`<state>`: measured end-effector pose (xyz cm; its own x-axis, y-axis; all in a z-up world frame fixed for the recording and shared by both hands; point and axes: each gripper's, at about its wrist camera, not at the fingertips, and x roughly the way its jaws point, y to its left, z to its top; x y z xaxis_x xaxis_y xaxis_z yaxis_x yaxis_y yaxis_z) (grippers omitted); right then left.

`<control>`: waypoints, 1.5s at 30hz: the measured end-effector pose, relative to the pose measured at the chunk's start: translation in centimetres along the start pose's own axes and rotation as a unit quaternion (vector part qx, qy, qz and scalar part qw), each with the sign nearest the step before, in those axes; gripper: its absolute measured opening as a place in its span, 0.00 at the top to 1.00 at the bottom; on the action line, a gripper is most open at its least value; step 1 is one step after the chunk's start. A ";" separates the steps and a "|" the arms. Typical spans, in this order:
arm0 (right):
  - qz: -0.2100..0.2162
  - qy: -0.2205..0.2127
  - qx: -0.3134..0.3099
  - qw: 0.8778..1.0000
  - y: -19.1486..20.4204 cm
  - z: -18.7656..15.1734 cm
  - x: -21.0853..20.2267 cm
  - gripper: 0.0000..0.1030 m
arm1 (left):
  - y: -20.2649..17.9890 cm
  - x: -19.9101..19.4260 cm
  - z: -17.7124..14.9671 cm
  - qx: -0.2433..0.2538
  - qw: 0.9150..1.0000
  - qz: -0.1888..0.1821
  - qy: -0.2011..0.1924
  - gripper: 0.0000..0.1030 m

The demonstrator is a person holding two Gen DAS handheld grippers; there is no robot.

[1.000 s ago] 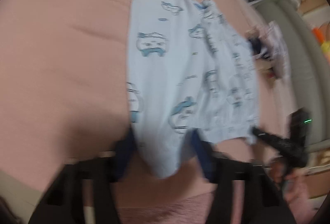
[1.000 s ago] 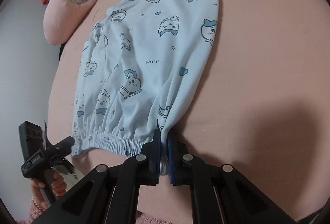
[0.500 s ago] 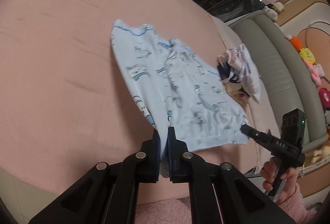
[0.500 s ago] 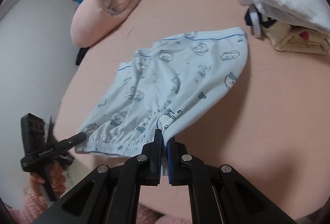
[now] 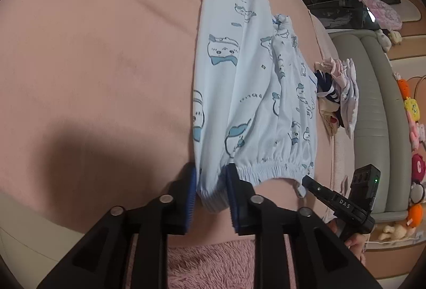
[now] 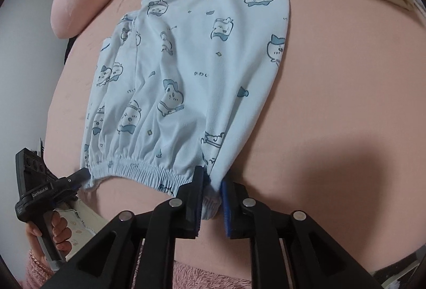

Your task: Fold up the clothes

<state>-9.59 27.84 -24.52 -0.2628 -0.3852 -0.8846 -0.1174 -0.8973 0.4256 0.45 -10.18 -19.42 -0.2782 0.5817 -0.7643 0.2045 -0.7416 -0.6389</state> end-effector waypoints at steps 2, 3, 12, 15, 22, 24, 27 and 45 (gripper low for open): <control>0.007 0.004 0.006 1.000 -0.4 -0.3 0.0 0.82 | 0.0 0.0 -0.2 -0.003 1.000 -0.003 0.009 0.79; 0.012 0.007 0.013 1.000 -0.6 -0.4 -0.2 0.81 | 0.0 0.0 -0.3 -0.006 1.000 -0.005 0.014 0.79; 0.066 -0.009 0.041 0.997 -1.1 0.5 0.1 0.71 | -0.6 1.1 1.4 -0.023 0.998 -0.051 0.003 0.66; 0.069 -0.009 0.033 0.997 -0.7 1.1 0.4 0.72 | -1.9 1.4 1.8 -0.008 0.999 -0.043 -0.008 0.87; 0.076 -0.096 -0.016 0.992 1.2 1.0 -7.0 0.98 | -8.1 -5.2 1.1 0.090 0.990 -0.050 -0.092 0.95; 0.073 -0.126 -0.037 0.989 2.7 1.0 -10.2 0.98 | -9.7 -8.3 0.7 0.106 0.986 -0.068 -0.113 0.95; 0.098 -0.174 -0.051 0.979 4.2 0.6 -15.9 0.98 | -12.2 -14.3 -0.5 0.140 0.972 -0.116 -0.147 0.95; 0.064 -0.310 -0.094 0.944 10.5 11.3 -30.4 0.98 | -27.3 -22.3 11.5 0.262 0.926 -0.119 -0.246 0.95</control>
<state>-13.69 32.60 8.98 -0.7806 -0.3444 -0.5216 0.1097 -0.8971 0.4281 -9.76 -6.76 16.12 -0.6767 0.6221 -0.3938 -0.3639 -0.7476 -0.5556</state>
